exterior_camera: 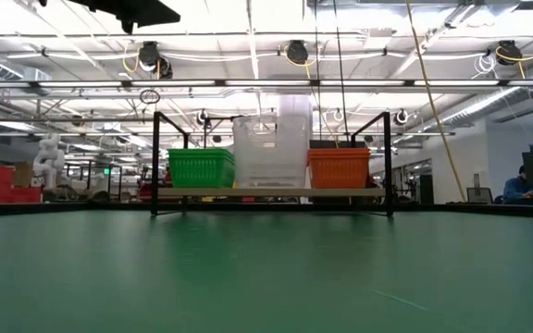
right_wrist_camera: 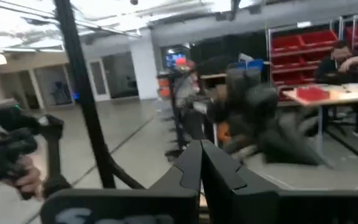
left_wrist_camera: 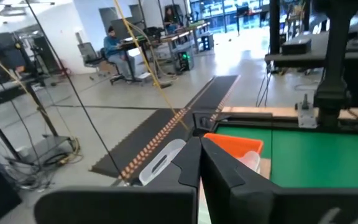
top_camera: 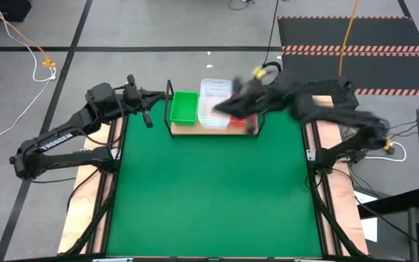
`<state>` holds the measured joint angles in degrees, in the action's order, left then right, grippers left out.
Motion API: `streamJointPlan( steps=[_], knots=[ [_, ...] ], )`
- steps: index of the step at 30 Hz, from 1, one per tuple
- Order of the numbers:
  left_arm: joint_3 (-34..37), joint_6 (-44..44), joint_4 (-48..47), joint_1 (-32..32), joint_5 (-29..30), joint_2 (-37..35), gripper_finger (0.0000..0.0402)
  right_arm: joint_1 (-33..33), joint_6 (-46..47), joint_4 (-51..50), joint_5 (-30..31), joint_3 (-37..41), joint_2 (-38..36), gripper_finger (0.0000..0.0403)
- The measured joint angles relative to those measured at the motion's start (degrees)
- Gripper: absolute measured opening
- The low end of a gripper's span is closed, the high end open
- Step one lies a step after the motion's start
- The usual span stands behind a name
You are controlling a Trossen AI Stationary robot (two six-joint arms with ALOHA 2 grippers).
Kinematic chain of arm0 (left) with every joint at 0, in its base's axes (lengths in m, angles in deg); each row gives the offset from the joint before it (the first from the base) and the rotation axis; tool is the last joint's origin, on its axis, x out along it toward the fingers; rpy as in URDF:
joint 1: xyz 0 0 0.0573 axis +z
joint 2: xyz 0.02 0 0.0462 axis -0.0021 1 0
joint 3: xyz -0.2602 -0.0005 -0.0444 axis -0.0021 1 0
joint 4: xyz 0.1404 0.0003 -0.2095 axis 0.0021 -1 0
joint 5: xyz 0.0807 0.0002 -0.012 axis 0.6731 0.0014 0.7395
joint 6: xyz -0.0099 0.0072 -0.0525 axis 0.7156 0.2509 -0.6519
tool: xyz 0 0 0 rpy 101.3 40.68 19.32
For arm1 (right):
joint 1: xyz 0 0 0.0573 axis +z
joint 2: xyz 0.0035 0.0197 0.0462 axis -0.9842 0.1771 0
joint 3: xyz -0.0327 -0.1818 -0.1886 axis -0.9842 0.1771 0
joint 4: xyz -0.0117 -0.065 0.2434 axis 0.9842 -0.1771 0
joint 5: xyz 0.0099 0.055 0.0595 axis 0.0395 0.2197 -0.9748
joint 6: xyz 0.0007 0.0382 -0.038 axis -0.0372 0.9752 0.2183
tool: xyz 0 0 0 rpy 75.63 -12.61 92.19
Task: Stack baskets on shelf by color
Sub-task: Return to Home Position
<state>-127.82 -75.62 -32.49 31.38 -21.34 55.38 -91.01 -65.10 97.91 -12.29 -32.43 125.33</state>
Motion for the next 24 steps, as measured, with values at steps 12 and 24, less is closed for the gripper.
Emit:
streamJointPlan(
  steps=[12, 24],
  knots=[
    [0.0, 0.83, -9.03, -2.81, -0.18, -6.52, 0.0005, -2.52, 0.05, -23.73, 7.34, 21.85, -29.71, 0.0],
    [0.01, 3.5, -10.55, -3.03, 2.99, -9.42, 0.0003, -4.37, 13.53, 17.6, 12.92, 28.03, -14.93, 0.0]
  ],
)
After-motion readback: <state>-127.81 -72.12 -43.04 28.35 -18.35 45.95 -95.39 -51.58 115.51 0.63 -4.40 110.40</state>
